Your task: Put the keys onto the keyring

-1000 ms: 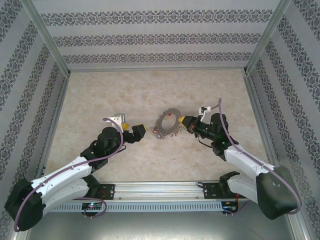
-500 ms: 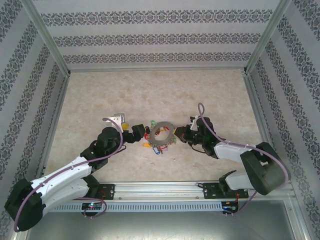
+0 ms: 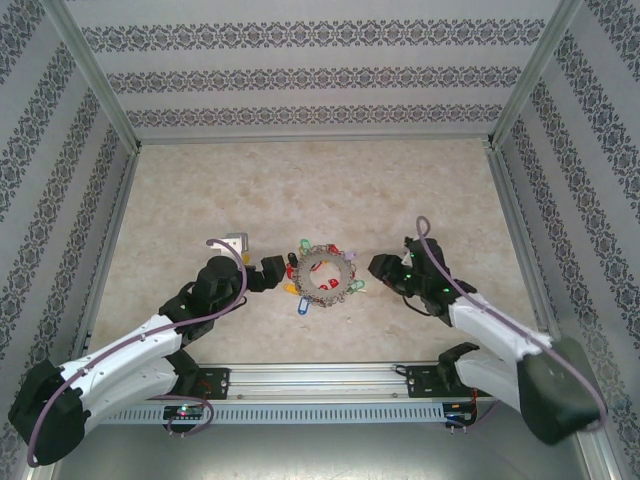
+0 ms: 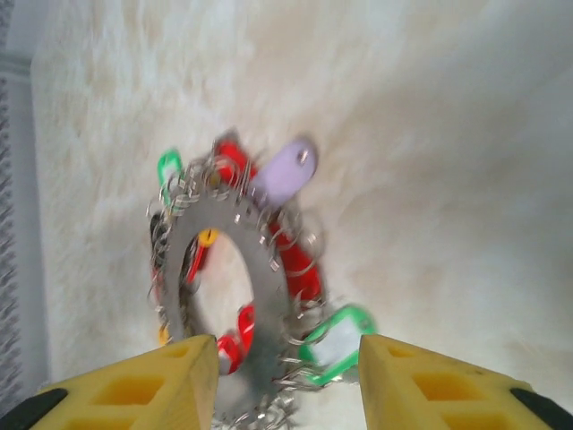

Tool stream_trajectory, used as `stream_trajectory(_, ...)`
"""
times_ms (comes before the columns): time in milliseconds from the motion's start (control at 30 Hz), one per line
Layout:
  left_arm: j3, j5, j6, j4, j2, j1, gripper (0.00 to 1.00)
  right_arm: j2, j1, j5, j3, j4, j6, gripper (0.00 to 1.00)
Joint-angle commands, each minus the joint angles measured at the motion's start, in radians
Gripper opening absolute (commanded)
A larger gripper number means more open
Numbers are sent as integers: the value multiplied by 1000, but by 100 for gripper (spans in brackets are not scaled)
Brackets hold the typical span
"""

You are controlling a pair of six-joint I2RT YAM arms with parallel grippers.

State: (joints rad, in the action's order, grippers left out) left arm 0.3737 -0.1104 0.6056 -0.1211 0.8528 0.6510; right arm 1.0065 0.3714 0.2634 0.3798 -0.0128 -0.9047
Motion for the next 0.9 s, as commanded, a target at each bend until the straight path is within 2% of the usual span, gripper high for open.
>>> stream_trajectory(0,34,-56,-73,85,-22,-20,100,-155,-19,-267,54,228,195,49)
stream_trajectory(100,51,-98,-114,120,-19,-29,100,-295,-27,-428,47,230,311,59)
stream_trajectory(200,79,-151,-162,168,-8,-48,100,-385,-34,-538,44,195,456,67)
stream_trajectory(367,154,-252,-311,279,32,-125,99,-383,-62,-664,33,98,694,79)
stream_trajectory(533,211,-233,-350,296,91,-270,99,-270,-101,-685,-2,31,781,83)
stream_trajectory(700,158,-243,-380,163,86,-358,99,-159,-124,-708,-152,-272,869,84)
stream_trajectory(767,136,-247,-388,111,87,-394,100,-105,-156,-707,-137,-295,871,85)
stream_trajectory(867,93,-257,-405,7,116,-438,100,-13,-228,-602,-94,-315,880,84)
